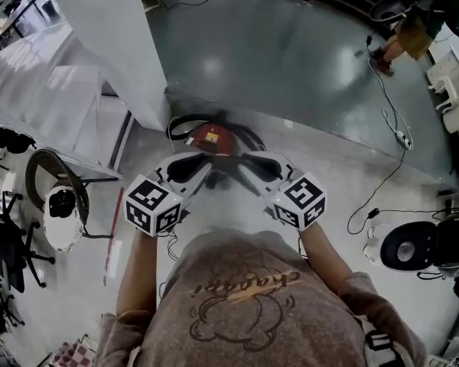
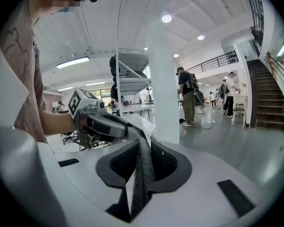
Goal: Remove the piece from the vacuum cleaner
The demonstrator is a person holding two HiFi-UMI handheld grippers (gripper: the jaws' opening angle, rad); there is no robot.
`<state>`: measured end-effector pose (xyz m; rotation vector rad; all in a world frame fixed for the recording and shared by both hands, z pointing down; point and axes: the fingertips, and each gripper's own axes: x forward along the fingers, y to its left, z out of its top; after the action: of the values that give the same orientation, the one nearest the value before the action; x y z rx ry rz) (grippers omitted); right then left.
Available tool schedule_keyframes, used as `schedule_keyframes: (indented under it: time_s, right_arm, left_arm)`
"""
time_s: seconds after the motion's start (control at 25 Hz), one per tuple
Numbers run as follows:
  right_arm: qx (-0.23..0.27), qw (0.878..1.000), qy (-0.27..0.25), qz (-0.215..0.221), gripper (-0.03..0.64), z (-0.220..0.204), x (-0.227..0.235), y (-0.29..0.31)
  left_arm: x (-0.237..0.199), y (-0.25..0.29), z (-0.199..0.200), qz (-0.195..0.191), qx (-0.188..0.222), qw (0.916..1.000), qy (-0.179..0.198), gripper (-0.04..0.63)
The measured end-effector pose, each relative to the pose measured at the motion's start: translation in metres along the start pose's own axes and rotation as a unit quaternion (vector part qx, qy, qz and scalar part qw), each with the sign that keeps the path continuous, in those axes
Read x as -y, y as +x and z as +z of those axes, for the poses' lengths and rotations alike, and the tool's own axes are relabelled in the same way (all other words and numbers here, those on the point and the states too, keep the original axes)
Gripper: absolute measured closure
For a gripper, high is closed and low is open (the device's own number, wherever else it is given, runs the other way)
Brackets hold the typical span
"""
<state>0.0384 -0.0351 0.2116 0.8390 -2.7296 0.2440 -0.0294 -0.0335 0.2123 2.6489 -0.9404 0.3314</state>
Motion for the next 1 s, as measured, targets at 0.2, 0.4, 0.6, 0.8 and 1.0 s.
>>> schedule_keyframes:
  time_s: [0.2, 0.4, 0.6, 0.8, 1.0]
  right_arm:
    - [0.008, 0.999, 0.052, 0.01, 0.551, -0.023, -0.001, -0.003]
    - [-0.014, 0.997, 0.08, 0.017, 0.551, -0.056, 0.0, 0.007]
    - [-0.019, 0.995, 0.093, 0.023, 0.551, -0.064, -0.01, 0.002]
    - [-0.022, 0.996, 0.089, 0.025, 0.551, -0.066, -0.015, 0.005]
    - [-0.02, 0.996, 0.084, 0.021, 0.552, -0.064, -0.012, 0.012]
  left_arm:
    - [0.007, 0.004, -0.024, 0.008, -0.002, 0.9996, -0.028, 0.52]
    - [0.002, 0.012, -0.057, 0.021, -0.016, 0.9978, -0.061, 0.522]
    - [0.01, 0.005, -0.065, 0.027, -0.019, 0.9968, -0.073, 0.522]
    - [0.009, 0.0, -0.069, 0.035, -0.019, 0.9965, -0.074, 0.522]
    - [0.003, 0.0, -0.067, 0.047, -0.007, 0.9961, -0.074, 0.523]
